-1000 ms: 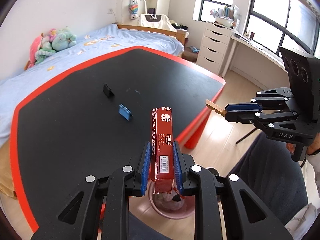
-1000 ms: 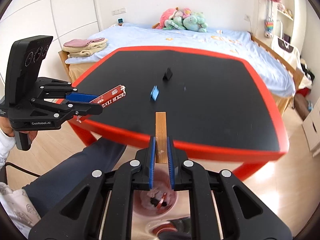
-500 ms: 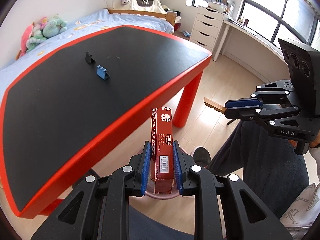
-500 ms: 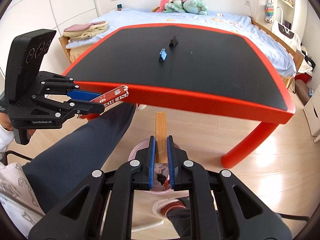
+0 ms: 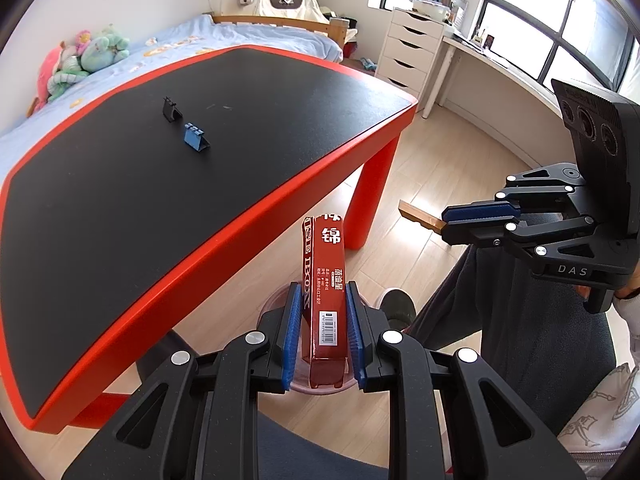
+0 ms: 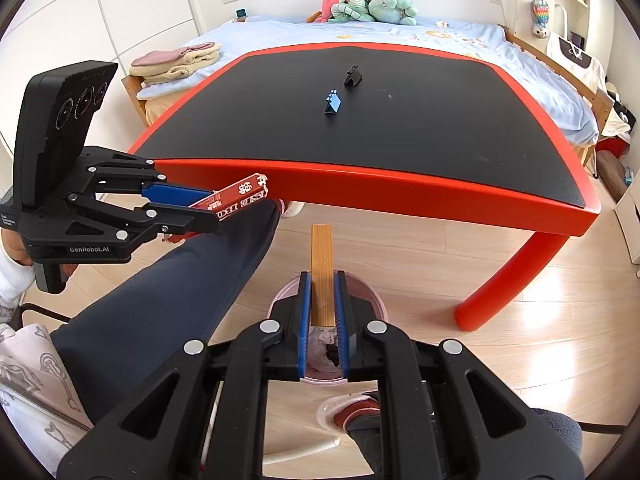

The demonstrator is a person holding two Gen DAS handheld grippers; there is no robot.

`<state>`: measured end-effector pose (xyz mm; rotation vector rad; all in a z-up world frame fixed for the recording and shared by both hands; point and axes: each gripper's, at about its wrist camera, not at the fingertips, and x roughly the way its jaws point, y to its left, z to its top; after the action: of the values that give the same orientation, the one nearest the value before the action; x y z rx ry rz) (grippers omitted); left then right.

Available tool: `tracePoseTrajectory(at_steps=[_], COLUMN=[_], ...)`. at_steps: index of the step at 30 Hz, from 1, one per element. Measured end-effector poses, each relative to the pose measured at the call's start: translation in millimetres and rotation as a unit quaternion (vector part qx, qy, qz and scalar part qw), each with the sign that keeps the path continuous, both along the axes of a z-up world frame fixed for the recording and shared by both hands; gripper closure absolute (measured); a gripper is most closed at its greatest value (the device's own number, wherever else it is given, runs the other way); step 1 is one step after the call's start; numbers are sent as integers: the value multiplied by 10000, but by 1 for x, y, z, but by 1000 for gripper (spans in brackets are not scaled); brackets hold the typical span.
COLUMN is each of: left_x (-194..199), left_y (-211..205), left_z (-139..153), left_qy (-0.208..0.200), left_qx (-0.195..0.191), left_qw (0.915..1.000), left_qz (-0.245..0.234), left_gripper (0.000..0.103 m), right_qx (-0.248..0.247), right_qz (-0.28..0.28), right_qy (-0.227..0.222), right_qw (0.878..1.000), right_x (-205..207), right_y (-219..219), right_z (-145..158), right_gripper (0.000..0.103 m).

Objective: Collect trash
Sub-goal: 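Carry the red carton and wooden stick over the wastebasket and open both tools, then move both open tools back over the table toward the black and blue clips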

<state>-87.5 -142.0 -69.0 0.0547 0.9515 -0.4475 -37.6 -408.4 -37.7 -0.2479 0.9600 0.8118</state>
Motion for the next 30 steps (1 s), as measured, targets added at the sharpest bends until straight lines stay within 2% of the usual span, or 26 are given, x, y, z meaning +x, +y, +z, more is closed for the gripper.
tracePoseTrajectory(at_steps=[5,7,8,9,10,11,13,17,30], left_x=[0,2,3,4,4,4,5,5,6], left_y=[0,1,2,3,6,8,13,20,28], left_z=[0,-2,-3,-4,-4,-4,-2,-1,2], left_qy=[48,76,80,79,65,25,-43,-30,-32], left_qx=[-68,-79,-54,-33,-29,-35,-70,-54,-45], left_qw=[10000,9999,10000,9999,9999,9998,9993,9986,9977], left_qz=[-33,-14,9,66,115,206,356,529,681], left_gripper=[78,74,63,55,35,17,13,8,8], right_qx=[117,124,66,25,53,113,113,70,13], right_qz=[52,83,65,20,-13,-47,-114,-190,-243], right_qy=[101,172,186,167,166,164,117,130,217], right_qw=[9999,9997,9998,9999,9998,9998,9998,9997,9995], right_x=[2,3,4,5,5,5,6,8,11], right_y=[-2,-1,-1,-1,-1,-3,-4,-4,0], right_z=[-2,-4,-6,-8,-7,-7,-7,-9,-13], right_gripper=[92,86,78,51,27,21,11,6,3])
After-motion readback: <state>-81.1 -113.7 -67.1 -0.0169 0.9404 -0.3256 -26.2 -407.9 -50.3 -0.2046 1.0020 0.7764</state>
